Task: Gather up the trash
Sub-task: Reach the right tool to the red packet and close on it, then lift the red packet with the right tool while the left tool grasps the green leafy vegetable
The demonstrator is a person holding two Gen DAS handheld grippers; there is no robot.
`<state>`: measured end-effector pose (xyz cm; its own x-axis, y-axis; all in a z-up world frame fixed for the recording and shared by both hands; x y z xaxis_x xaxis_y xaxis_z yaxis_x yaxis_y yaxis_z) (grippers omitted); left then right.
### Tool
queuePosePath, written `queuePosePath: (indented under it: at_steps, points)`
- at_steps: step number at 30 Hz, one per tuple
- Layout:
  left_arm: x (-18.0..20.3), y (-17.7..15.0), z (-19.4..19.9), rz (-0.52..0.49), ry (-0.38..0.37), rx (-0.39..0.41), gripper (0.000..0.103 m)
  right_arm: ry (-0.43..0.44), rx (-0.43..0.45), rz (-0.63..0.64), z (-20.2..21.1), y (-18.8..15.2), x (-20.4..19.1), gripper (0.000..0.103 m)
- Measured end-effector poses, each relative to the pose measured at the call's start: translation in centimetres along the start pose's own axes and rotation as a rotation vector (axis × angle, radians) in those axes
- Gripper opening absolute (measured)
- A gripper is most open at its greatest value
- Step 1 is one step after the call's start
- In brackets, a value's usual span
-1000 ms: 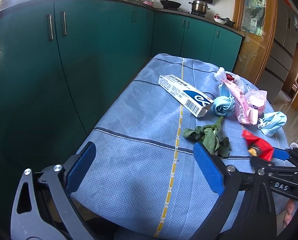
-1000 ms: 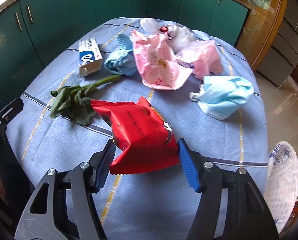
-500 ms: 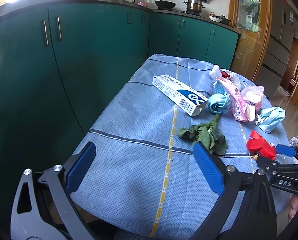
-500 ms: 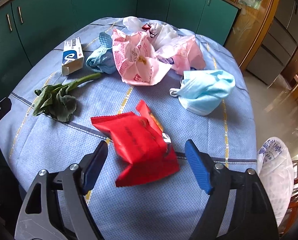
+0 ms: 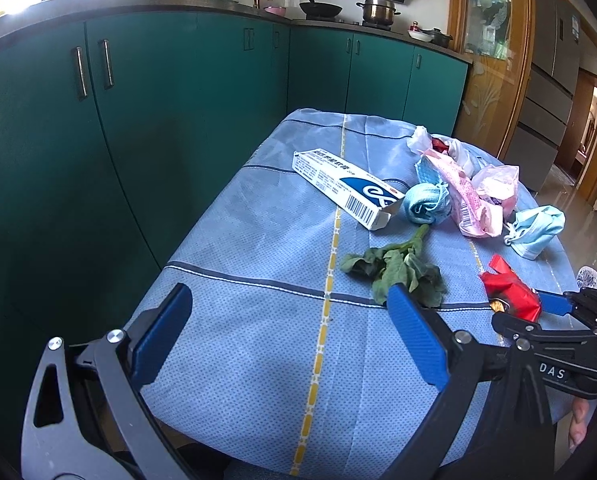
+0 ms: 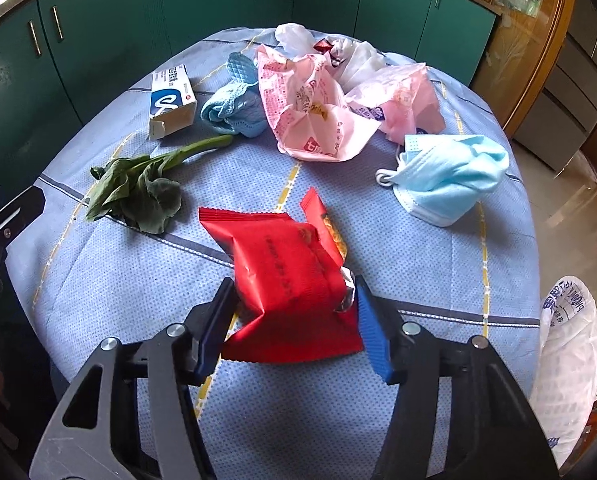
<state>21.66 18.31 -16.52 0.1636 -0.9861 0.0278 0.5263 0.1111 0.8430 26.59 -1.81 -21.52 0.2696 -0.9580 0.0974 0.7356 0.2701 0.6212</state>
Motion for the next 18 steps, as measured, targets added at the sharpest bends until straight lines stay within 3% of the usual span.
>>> queuePosePath:
  at_steps: [6, 10, 13, 18]
  points:
    - [-0.4, -0.2, -0.2, -0.007, 0.006, -0.007, 0.098, -0.047, 0.028, -0.051, 1.0, -0.2, 2.1, 0.058]
    - [-2.6, -0.2, -0.4, 0.035, 0.034, -0.01, 0.098, -0.032, 0.041, -0.096, 1.5, -0.5, 3.4, 0.058]
    - [-2.9, 0.0, -0.4, 0.081, -0.017, -0.012, 0.098, -0.03, 0.059, -0.112, 1.8, -0.7, 4.6, 0.061]
    - [0.5, 0.4, -1.1, 0.039, -0.117, -0.032, 0.098, -0.041, 0.067, -0.124, 1.6, -0.6, 6.4, 0.073]
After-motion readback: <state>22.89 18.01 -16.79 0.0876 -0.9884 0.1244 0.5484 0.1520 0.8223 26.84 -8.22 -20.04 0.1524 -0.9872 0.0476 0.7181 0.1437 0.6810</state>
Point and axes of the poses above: each gripper's, at about its wrist camera, not at the fingertips, and z roughly against the way its jaws point, x to its right, y to its top, the point moved 9 cm from there along -z, roughly the way its jaws point, and after that the axes turned 9 degrees about x, right-handed, at the moved point
